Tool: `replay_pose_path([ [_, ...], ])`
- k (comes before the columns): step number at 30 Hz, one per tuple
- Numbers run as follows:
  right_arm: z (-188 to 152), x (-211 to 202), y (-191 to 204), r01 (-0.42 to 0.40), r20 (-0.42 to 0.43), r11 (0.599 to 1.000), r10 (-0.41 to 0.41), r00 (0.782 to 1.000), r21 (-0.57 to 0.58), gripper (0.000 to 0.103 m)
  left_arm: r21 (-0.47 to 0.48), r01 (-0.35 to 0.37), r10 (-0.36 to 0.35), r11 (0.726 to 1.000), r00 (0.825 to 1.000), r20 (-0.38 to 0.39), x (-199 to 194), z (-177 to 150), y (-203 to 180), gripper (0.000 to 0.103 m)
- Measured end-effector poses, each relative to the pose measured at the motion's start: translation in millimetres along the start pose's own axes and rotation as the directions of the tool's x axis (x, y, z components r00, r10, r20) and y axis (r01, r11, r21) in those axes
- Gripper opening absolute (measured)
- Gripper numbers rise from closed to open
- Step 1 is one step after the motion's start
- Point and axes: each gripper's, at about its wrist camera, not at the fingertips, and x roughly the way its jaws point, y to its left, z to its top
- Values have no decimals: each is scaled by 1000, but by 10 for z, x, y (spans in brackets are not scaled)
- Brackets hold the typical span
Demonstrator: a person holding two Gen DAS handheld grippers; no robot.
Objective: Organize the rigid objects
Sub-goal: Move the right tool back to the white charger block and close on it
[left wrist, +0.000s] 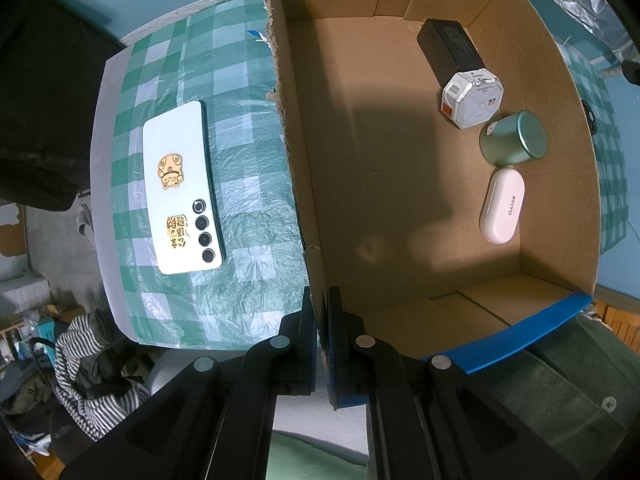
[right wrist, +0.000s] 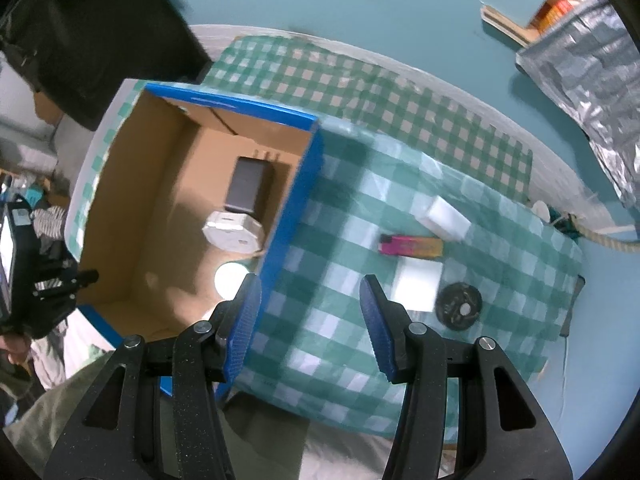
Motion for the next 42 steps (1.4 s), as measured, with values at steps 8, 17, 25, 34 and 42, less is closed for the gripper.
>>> replay_pose_path([
  [8,-62,189,-492,-5,-6,991,6,1000,135,51,0,1,-1,1000,1000,-1,-4,6,3,4],
  [17,-112,761,-1027,44,-51,974,-33,998,222,51,4,-3,3,1000,1000,-1,-8,5,7,4],
  [25,-155,1040,-1109,52,-43,975,-44,998,214,51,1,-6,6,1000,1000,-2,-14,7,10,4],
  [34,-102,1236,-1119,90,-45,979,-83,996,183,51,0,-11,11,1000,1000,-4,-9,5,1,4],
  [42,-150,1440,-1096,114,-120,980,-95,988,164,51,-9,-6,6,1000,1000,-3,-15,-6,13,4],
])
